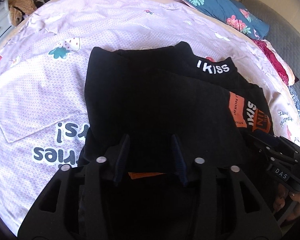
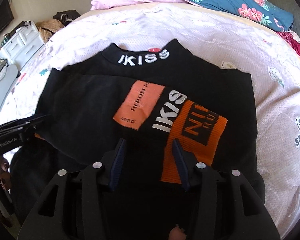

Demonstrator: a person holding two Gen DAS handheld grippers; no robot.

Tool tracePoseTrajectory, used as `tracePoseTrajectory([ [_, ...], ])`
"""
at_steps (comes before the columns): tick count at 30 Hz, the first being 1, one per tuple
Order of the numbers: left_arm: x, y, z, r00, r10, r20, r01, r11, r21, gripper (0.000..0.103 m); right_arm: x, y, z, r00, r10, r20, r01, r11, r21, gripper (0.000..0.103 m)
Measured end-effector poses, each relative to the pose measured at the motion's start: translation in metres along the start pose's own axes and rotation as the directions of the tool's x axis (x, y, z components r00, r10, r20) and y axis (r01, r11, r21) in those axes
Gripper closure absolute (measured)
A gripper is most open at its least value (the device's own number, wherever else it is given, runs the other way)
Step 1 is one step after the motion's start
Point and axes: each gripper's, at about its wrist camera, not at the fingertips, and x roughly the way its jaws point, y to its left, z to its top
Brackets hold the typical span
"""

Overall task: Fold small clothes
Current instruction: 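Lay the cuffs flat and open the right tool while the left tool releases the shirt, then move both open tools to the hem of the black shirt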

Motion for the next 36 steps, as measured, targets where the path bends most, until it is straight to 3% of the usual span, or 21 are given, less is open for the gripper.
tracePoseTrajectory([
  [5, -0.013, -0.005, 0.001, 0.999, 0.014, 0.031, -0.014, 1.000, 0.017, 0.039, -0.017, 0.001, 0.003, 0.999, -0.001, 0.040, 0.000, 1.000, 0.025, 0.023],
  [7, -0.015, -0.005, 0.003, 0.999, 0.006, 0.036, -0.007, 1.000, 0.008, 0.036, -0.024, 0.001, 0.005, 0.999, 0.007, 0.052, -0.008, 0.999, 0.034, 0.018],
  [9, -0.019, -0.005, 0.004, 0.999, 0.006, 0.045, -0.006, 1.000, 0.004, 0.028, -0.029, 0.001, 0.006, 0.998, 0.009, 0.063, -0.012, 0.999, 0.038, 0.006],
  [12, -0.024, -0.006, 0.005, 0.998, 0.033, 0.057, -0.034, 0.999, 0.012, 0.009, -0.036, 0.002, 0.007, 0.997, 0.009, 0.082, -0.011, 0.999, 0.030, 0.004],
  [20, -0.034, -0.001, 0.008, 0.997, 0.031, 0.067, -0.029, 0.999, -0.032, 0.009, -0.053, 0.004, 0.009, 0.990, -0.007, 0.142, 0.003, 1.000, 0.026, 0.004],
  [36, -0.081, -0.013, 0.000, 0.985, 0.008, 0.172, -0.008, 1.000, 0.001, 0.009, -0.112, 0.006, 0.009, 0.959, -0.005, 0.285, -0.008, 0.999, 0.043, 0.004],
])
